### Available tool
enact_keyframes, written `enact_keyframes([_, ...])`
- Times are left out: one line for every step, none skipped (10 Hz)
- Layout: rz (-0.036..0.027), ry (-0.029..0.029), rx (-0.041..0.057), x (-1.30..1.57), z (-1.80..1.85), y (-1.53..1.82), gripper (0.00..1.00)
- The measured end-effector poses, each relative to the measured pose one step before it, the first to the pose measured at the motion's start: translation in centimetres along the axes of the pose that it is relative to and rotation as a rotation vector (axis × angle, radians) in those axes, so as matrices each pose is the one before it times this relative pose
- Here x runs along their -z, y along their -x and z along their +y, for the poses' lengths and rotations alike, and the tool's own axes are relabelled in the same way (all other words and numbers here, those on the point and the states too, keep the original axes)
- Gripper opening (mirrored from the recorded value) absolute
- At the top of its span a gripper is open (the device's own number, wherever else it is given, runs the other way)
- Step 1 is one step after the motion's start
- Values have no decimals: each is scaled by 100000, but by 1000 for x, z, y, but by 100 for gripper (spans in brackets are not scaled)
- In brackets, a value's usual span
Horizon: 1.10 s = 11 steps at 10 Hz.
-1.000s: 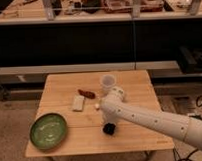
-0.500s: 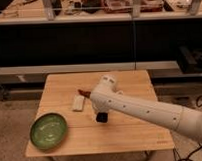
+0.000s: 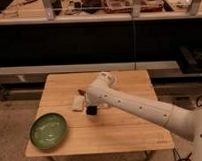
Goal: Place the eraser on the white sponge
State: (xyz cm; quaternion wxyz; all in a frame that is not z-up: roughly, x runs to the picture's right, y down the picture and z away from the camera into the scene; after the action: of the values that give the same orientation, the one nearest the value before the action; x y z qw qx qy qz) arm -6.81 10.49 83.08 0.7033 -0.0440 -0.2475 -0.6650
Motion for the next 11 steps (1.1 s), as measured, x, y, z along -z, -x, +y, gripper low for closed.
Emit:
enact_keyframes([-495, -1299, 1069, -841, -341, -346, 0])
enact_keyframes([-728, -1554, 1276, -898, -481, -560, 0])
enact_keyframes([-840, -1605, 1842, -832, -854, -657, 0])
enact_keyframes([-818, -990, 1580, -619, -708, -429, 0])
enact_keyframes([-875, -994, 1184, -518, -667, -485, 0])
enact_keyframes([-1389, -1060, 1063, -712, -695, -410, 0])
enact_keyframes([-757, -446, 573, -386, -406, -239, 0])
enact_keyframes([-1016, -256, 739, -478, -558, -349, 2])
enact_keyframes([-740, 261, 472, -332, -451, -325, 9])
enact_keyframes([-267, 1456, 606, -125, -324, -594, 22])
enact_keyframes([130, 893, 455, 15, -66, -284, 30])
